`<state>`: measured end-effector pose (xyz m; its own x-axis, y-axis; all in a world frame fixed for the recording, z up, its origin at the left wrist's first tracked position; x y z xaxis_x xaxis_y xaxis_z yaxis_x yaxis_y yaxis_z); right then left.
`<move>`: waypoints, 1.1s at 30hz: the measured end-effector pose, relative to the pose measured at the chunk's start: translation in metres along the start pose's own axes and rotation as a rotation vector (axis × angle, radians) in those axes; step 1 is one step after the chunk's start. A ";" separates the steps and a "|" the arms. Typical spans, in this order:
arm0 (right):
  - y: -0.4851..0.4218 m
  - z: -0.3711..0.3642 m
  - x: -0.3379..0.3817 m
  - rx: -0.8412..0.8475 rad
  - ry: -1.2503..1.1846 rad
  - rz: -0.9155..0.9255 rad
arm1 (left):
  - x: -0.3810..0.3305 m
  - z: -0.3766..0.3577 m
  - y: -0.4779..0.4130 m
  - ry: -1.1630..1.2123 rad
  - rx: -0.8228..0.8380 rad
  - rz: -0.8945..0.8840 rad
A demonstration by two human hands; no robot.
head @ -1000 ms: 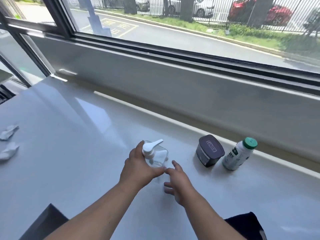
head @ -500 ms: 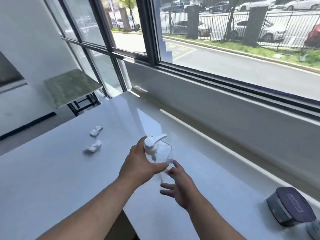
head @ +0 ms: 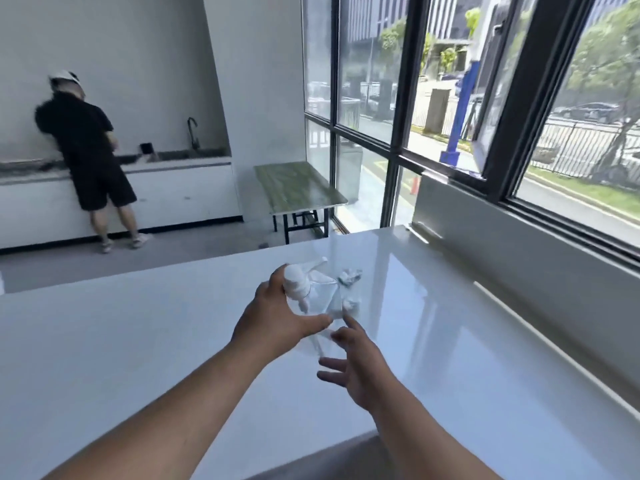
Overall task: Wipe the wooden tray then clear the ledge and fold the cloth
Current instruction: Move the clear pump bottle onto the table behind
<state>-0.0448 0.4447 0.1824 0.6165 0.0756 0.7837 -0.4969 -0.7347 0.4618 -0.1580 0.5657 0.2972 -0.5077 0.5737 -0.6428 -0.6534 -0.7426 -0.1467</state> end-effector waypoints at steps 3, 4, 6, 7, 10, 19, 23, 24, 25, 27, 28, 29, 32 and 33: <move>-0.009 -0.071 -0.029 0.051 0.048 -0.031 | 0.058 0.051 0.010 -0.001 -0.050 0.047; -0.011 -0.091 -0.038 0.067 0.067 -0.043 | 0.076 0.066 0.015 -0.008 -0.073 0.065; -0.018 -0.129 -0.057 0.094 0.102 -0.071 | 0.109 0.094 0.024 -0.012 -0.128 0.072; -0.022 -0.148 -0.067 0.111 0.123 -0.086 | 0.126 0.108 0.028 -0.008 -0.155 0.066; -0.035 -0.192 -0.083 0.153 0.168 -0.112 | 0.161 0.139 0.035 -0.011 -0.214 0.094; -0.119 -0.289 -0.128 0.243 0.260 -0.207 | 0.266 0.176 0.008 -0.021 -0.254 0.284; -0.176 -0.307 -0.142 0.260 0.263 -0.270 | 0.306 0.167 -0.032 -0.040 -0.243 0.352; -0.192 -0.310 -0.144 0.259 0.263 -0.285 | 0.317 0.163 -0.045 -0.048 -0.236 0.378; -0.210 -0.312 -0.145 0.254 0.262 -0.299 | 0.326 0.159 -0.059 -0.056 -0.228 0.398; -0.245 -0.313 -0.144 0.234 0.260 -0.322 | 0.343 0.149 -0.089 -0.066 -0.218 0.418; -0.263 -0.314 -0.142 0.224 0.256 -0.333 | 0.351 0.144 -0.105 -0.068 -0.213 0.425; -0.281 -0.313 -0.141 0.215 0.250 -0.344 | 0.358 0.138 -0.121 -0.071 -0.204 0.434; -0.332 -0.310 -0.140 0.188 0.234 -0.374 | 0.381 0.117 -0.167 -0.086 -0.157 0.476; -0.348 -0.308 -0.141 0.180 0.229 -0.386 | 0.389 0.109 -0.180 -0.092 -0.136 0.491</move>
<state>-0.1468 0.8970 0.0392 0.5746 0.4976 0.6497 -0.1324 -0.7269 0.6738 -0.2990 0.9602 0.1559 -0.7873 0.1697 -0.5927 -0.2497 -0.9668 0.0549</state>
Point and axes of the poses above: each hand's wrist, its own y-axis away from the middle knuckle, its own z-axis out of the back of the hand, x = y × z, the point moved 7 cm from there along -y, towards the middle knuckle, and after that the axes turned 9 degrees about -y, right-handed, at the moved point
